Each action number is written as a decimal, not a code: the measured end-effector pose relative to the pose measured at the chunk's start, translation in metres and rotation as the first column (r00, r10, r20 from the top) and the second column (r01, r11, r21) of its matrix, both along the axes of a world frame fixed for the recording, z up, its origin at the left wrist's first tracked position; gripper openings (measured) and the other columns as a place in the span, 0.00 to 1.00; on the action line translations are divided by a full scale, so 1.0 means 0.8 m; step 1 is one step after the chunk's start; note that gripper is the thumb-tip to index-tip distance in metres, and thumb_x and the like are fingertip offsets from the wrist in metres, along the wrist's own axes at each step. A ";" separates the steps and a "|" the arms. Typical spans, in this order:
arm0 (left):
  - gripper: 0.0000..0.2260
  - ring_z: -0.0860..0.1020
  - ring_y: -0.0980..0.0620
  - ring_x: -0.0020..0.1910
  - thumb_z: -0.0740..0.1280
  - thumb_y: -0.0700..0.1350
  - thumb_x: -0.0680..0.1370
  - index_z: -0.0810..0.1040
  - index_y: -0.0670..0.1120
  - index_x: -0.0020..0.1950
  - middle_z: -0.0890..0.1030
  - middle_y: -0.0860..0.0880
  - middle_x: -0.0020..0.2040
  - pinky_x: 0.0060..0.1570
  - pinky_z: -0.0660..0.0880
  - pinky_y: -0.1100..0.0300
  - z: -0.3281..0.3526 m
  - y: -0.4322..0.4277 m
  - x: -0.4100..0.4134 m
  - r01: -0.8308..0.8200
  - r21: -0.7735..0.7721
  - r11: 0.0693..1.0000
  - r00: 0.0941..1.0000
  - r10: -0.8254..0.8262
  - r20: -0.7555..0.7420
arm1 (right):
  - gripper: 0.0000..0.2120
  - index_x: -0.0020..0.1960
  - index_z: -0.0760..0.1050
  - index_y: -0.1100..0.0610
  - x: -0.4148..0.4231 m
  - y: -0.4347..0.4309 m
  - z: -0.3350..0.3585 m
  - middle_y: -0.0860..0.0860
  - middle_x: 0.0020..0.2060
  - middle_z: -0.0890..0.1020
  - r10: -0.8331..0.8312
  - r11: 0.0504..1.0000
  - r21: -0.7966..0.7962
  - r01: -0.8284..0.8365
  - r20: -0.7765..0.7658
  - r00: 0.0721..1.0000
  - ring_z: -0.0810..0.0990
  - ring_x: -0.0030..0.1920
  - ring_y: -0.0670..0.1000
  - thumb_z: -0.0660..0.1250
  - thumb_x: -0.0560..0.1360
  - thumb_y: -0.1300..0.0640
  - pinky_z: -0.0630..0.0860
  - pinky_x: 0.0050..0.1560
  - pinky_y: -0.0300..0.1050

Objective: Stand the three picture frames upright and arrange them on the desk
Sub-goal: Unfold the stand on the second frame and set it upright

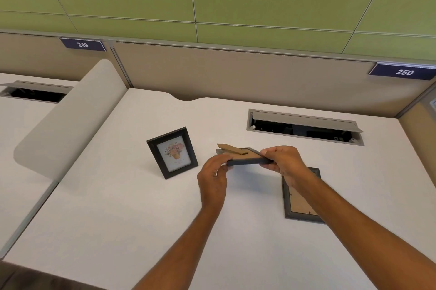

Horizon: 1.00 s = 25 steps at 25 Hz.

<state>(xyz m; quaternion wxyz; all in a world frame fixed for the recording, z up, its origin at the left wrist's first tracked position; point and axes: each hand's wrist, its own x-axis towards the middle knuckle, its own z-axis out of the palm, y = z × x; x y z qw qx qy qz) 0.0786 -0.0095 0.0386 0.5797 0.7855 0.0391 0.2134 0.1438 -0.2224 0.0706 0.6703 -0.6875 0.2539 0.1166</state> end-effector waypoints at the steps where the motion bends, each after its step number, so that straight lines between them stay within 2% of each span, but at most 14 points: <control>1: 0.15 0.86 0.52 0.59 0.73 0.26 0.77 0.89 0.39 0.59 0.89 0.45 0.59 0.60 0.85 0.52 0.005 0.002 0.004 0.004 -0.003 1.000 0.999 -0.004 0.031 | 0.06 0.52 0.87 0.66 0.000 -0.002 0.008 0.62 0.53 0.89 -0.009 0.999 0.040 0.009 0.013 1.000 0.91 0.51 0.60 0.77 0.80 0.62 0.89 0.45 0.45; 3: 0.14 0.87 0.49 0.57 0.72 0.28 0.78 0.89 0.41 0.59 0.89 0.47 0.56 0.60 0.84 0.53 0.015 0.007 0.014 0.000 -0.033 0.999 0.999 0.001 0.040 | 0.12 0.55 0.86 0.67 -0.002 -0.004 0.023 0.62 0.53 0.89 -0.015 0.991 0.137 0.006 0.062 0.998 0.91 0.53 0.60 0.74 0.83 0.57 0.88 0.55 0.52; 5: 0.14 0.87 0.55 0.55 0.72 0.30 0.79 0.90 0.45 0.59 0.89 0.50 0.54 0.59 0.83 0.61 0.023 0.011 0.023 -0.030 -0.077 0.997 0.999 0.028 -0.021 | 0.16 0.60 0.85 0.66 -0.005 -0.004 0.035 0.62 0.54 0.90 0.001 0.982 0.188 -0.022 0.114 0.994 0.90 0.55 0.61 0.68 0.87 0.52 0.87 0.59 0.56; 7: 0.13 0.86 0.61 0.52 0.74 0.34 0.80 0.90 0.46 0.61 0.89 0.53 0.53 0.57 0.83 0.64 0.028 0.016 0.035 -0.065 -0.140 0.988 0.991 0.047 -0.128 | 0.16 0.64 0.83 0.62 -0.009 -0.003 0.042 0.60 0.56 0.89 0.040 0.989 0.137 -0.063 0.161 0.986 0.89 0.55 0.59 0.65 0.88 0.51 0.87 0.56 0.54; 9: 0.12 0.86 0.65 0.49 0.74 0.38 0.81 0.89 0.46 0.63 0.89 0.55 0.52 0.56 0.84 0.65 0.030 0.022 0.043 -0.065 -0.179 0.982 0.976 0.026 -0.214 | 0.13 0.65 0.83 0.59 -0.013 -0.002 0.043 0.57 0.55 0.89 0.121 0.993 -0.022 -0.119 0.223 0.967 0.87 0.53 0.55 0.67 0.87 0.52 0.86 0.48 0.46; 12: 0.10 0.87 0.59 0.51 0.73 0.43 0.83 0.89 0.49 0.63 0.90 0.55 0.52 0.54 0.85 0.61 0.035 0.028 0.046 -0.058 -0.191 0.980 0.956 0.000 -0.294 | 0.12 0.64 0.84 0.56 -0.019 -0.004 0.034 0.52 0.53 0.89 0.247 0.956 -0.224 -0.189 0.267 0.932 0.86 0.54 0.51 0.70 0.85 0.51 0.83 0.48 0.45; 15: 0.07 0.89 0.54 0.50 0.72 0.47 0.84 0.89 0.54 0.58 0.91 0.58 0.48 0.52 0.86 0.56 0.039 0.026 0.045 -0.064 -0.268 0.961 0.938 -0.034 -0.345 | 0.12 0.62 0.84 0.57 -0.027 -0.004 0.027 0.52 0.52 0.91 0.250 0.956 -0.213 -0.200 0.245 0.937 0.89 0.54 0.52 0.70 0.85 0.50 0.85 0.49 0.46; 18: 0.05 0.90 0.53 0.48 0.74 0.49 0.83 0.88 0.54 0.57 0.91 0.56 0.47 0.52 0.87 0.53 0.042 0.027 0.041 -0.070 -0.317 0.946 0.922 -0.060 -0.383 | 0.12 0.59 0.84 0.59 -0.034 -0.002 0.023 0.51 0.47 0.92 0.226 0.966 -0.178 -0.188 0.228 0.947 0.91 0.47 0.50 0.70 0.85 0.51 0.87 0.41 0.41; 20: 0.07 0.90 0.51 0.47 0.74 0.51 0.83 0.88 0.49 0.56 0.91 0.52 0.46 0.50 0.88 0.51 0.041 0.030 0.038 -0.065 -0.348 0.935 0.901 -0.095 -0.424 | 0.13 0.57 0.84 0.60 -0.037 -0.001 0.021 0.51 0.45 0.91 0.216 0.963 -0.206 -0.174 0.206 0.954 0.91 0.44 0.49 0.69 0.86 0.50 0.86 0.39 0.41; 22: 0.12 0.90 0.50 0.46 0.73 0.53 0.83 0.89 0.45 0.54 0.91 0.49 0.45 0.45 0.87 0.54 0.041 0.034 0.032 -0.036 -0.396 0.918 0.863 -0.171 -0.475 | 0.14 0.55 0.84 0.61 -0.040 0.000 0.018 0.50 0.43 0.91 0.199 0.963 -0.215 -0.159 0.177 0.964 0.91 0.43 0.49 0.69 0.86 0.49 0.85 0.39 0.41; 25: 0.18 0.91 0.49 0.44 0.69 0.58 0.85 0.89 0.45 0.52 0.92 0.46 0.46 0.39 0.85 0.58 0.037 0.040 0.017 0.011 -0.476 0.880 0.782 -0.304 -0.544 | 0.14 0.54 0.84 0.60 -0.044 0.001 0.012 0.48 0.40 0.91 0.197 0.965 -0.202 -0.165 0.149 0.969 0.90 0.42 0.50 0.68 0.86 0.49 0.85 0.40 0.43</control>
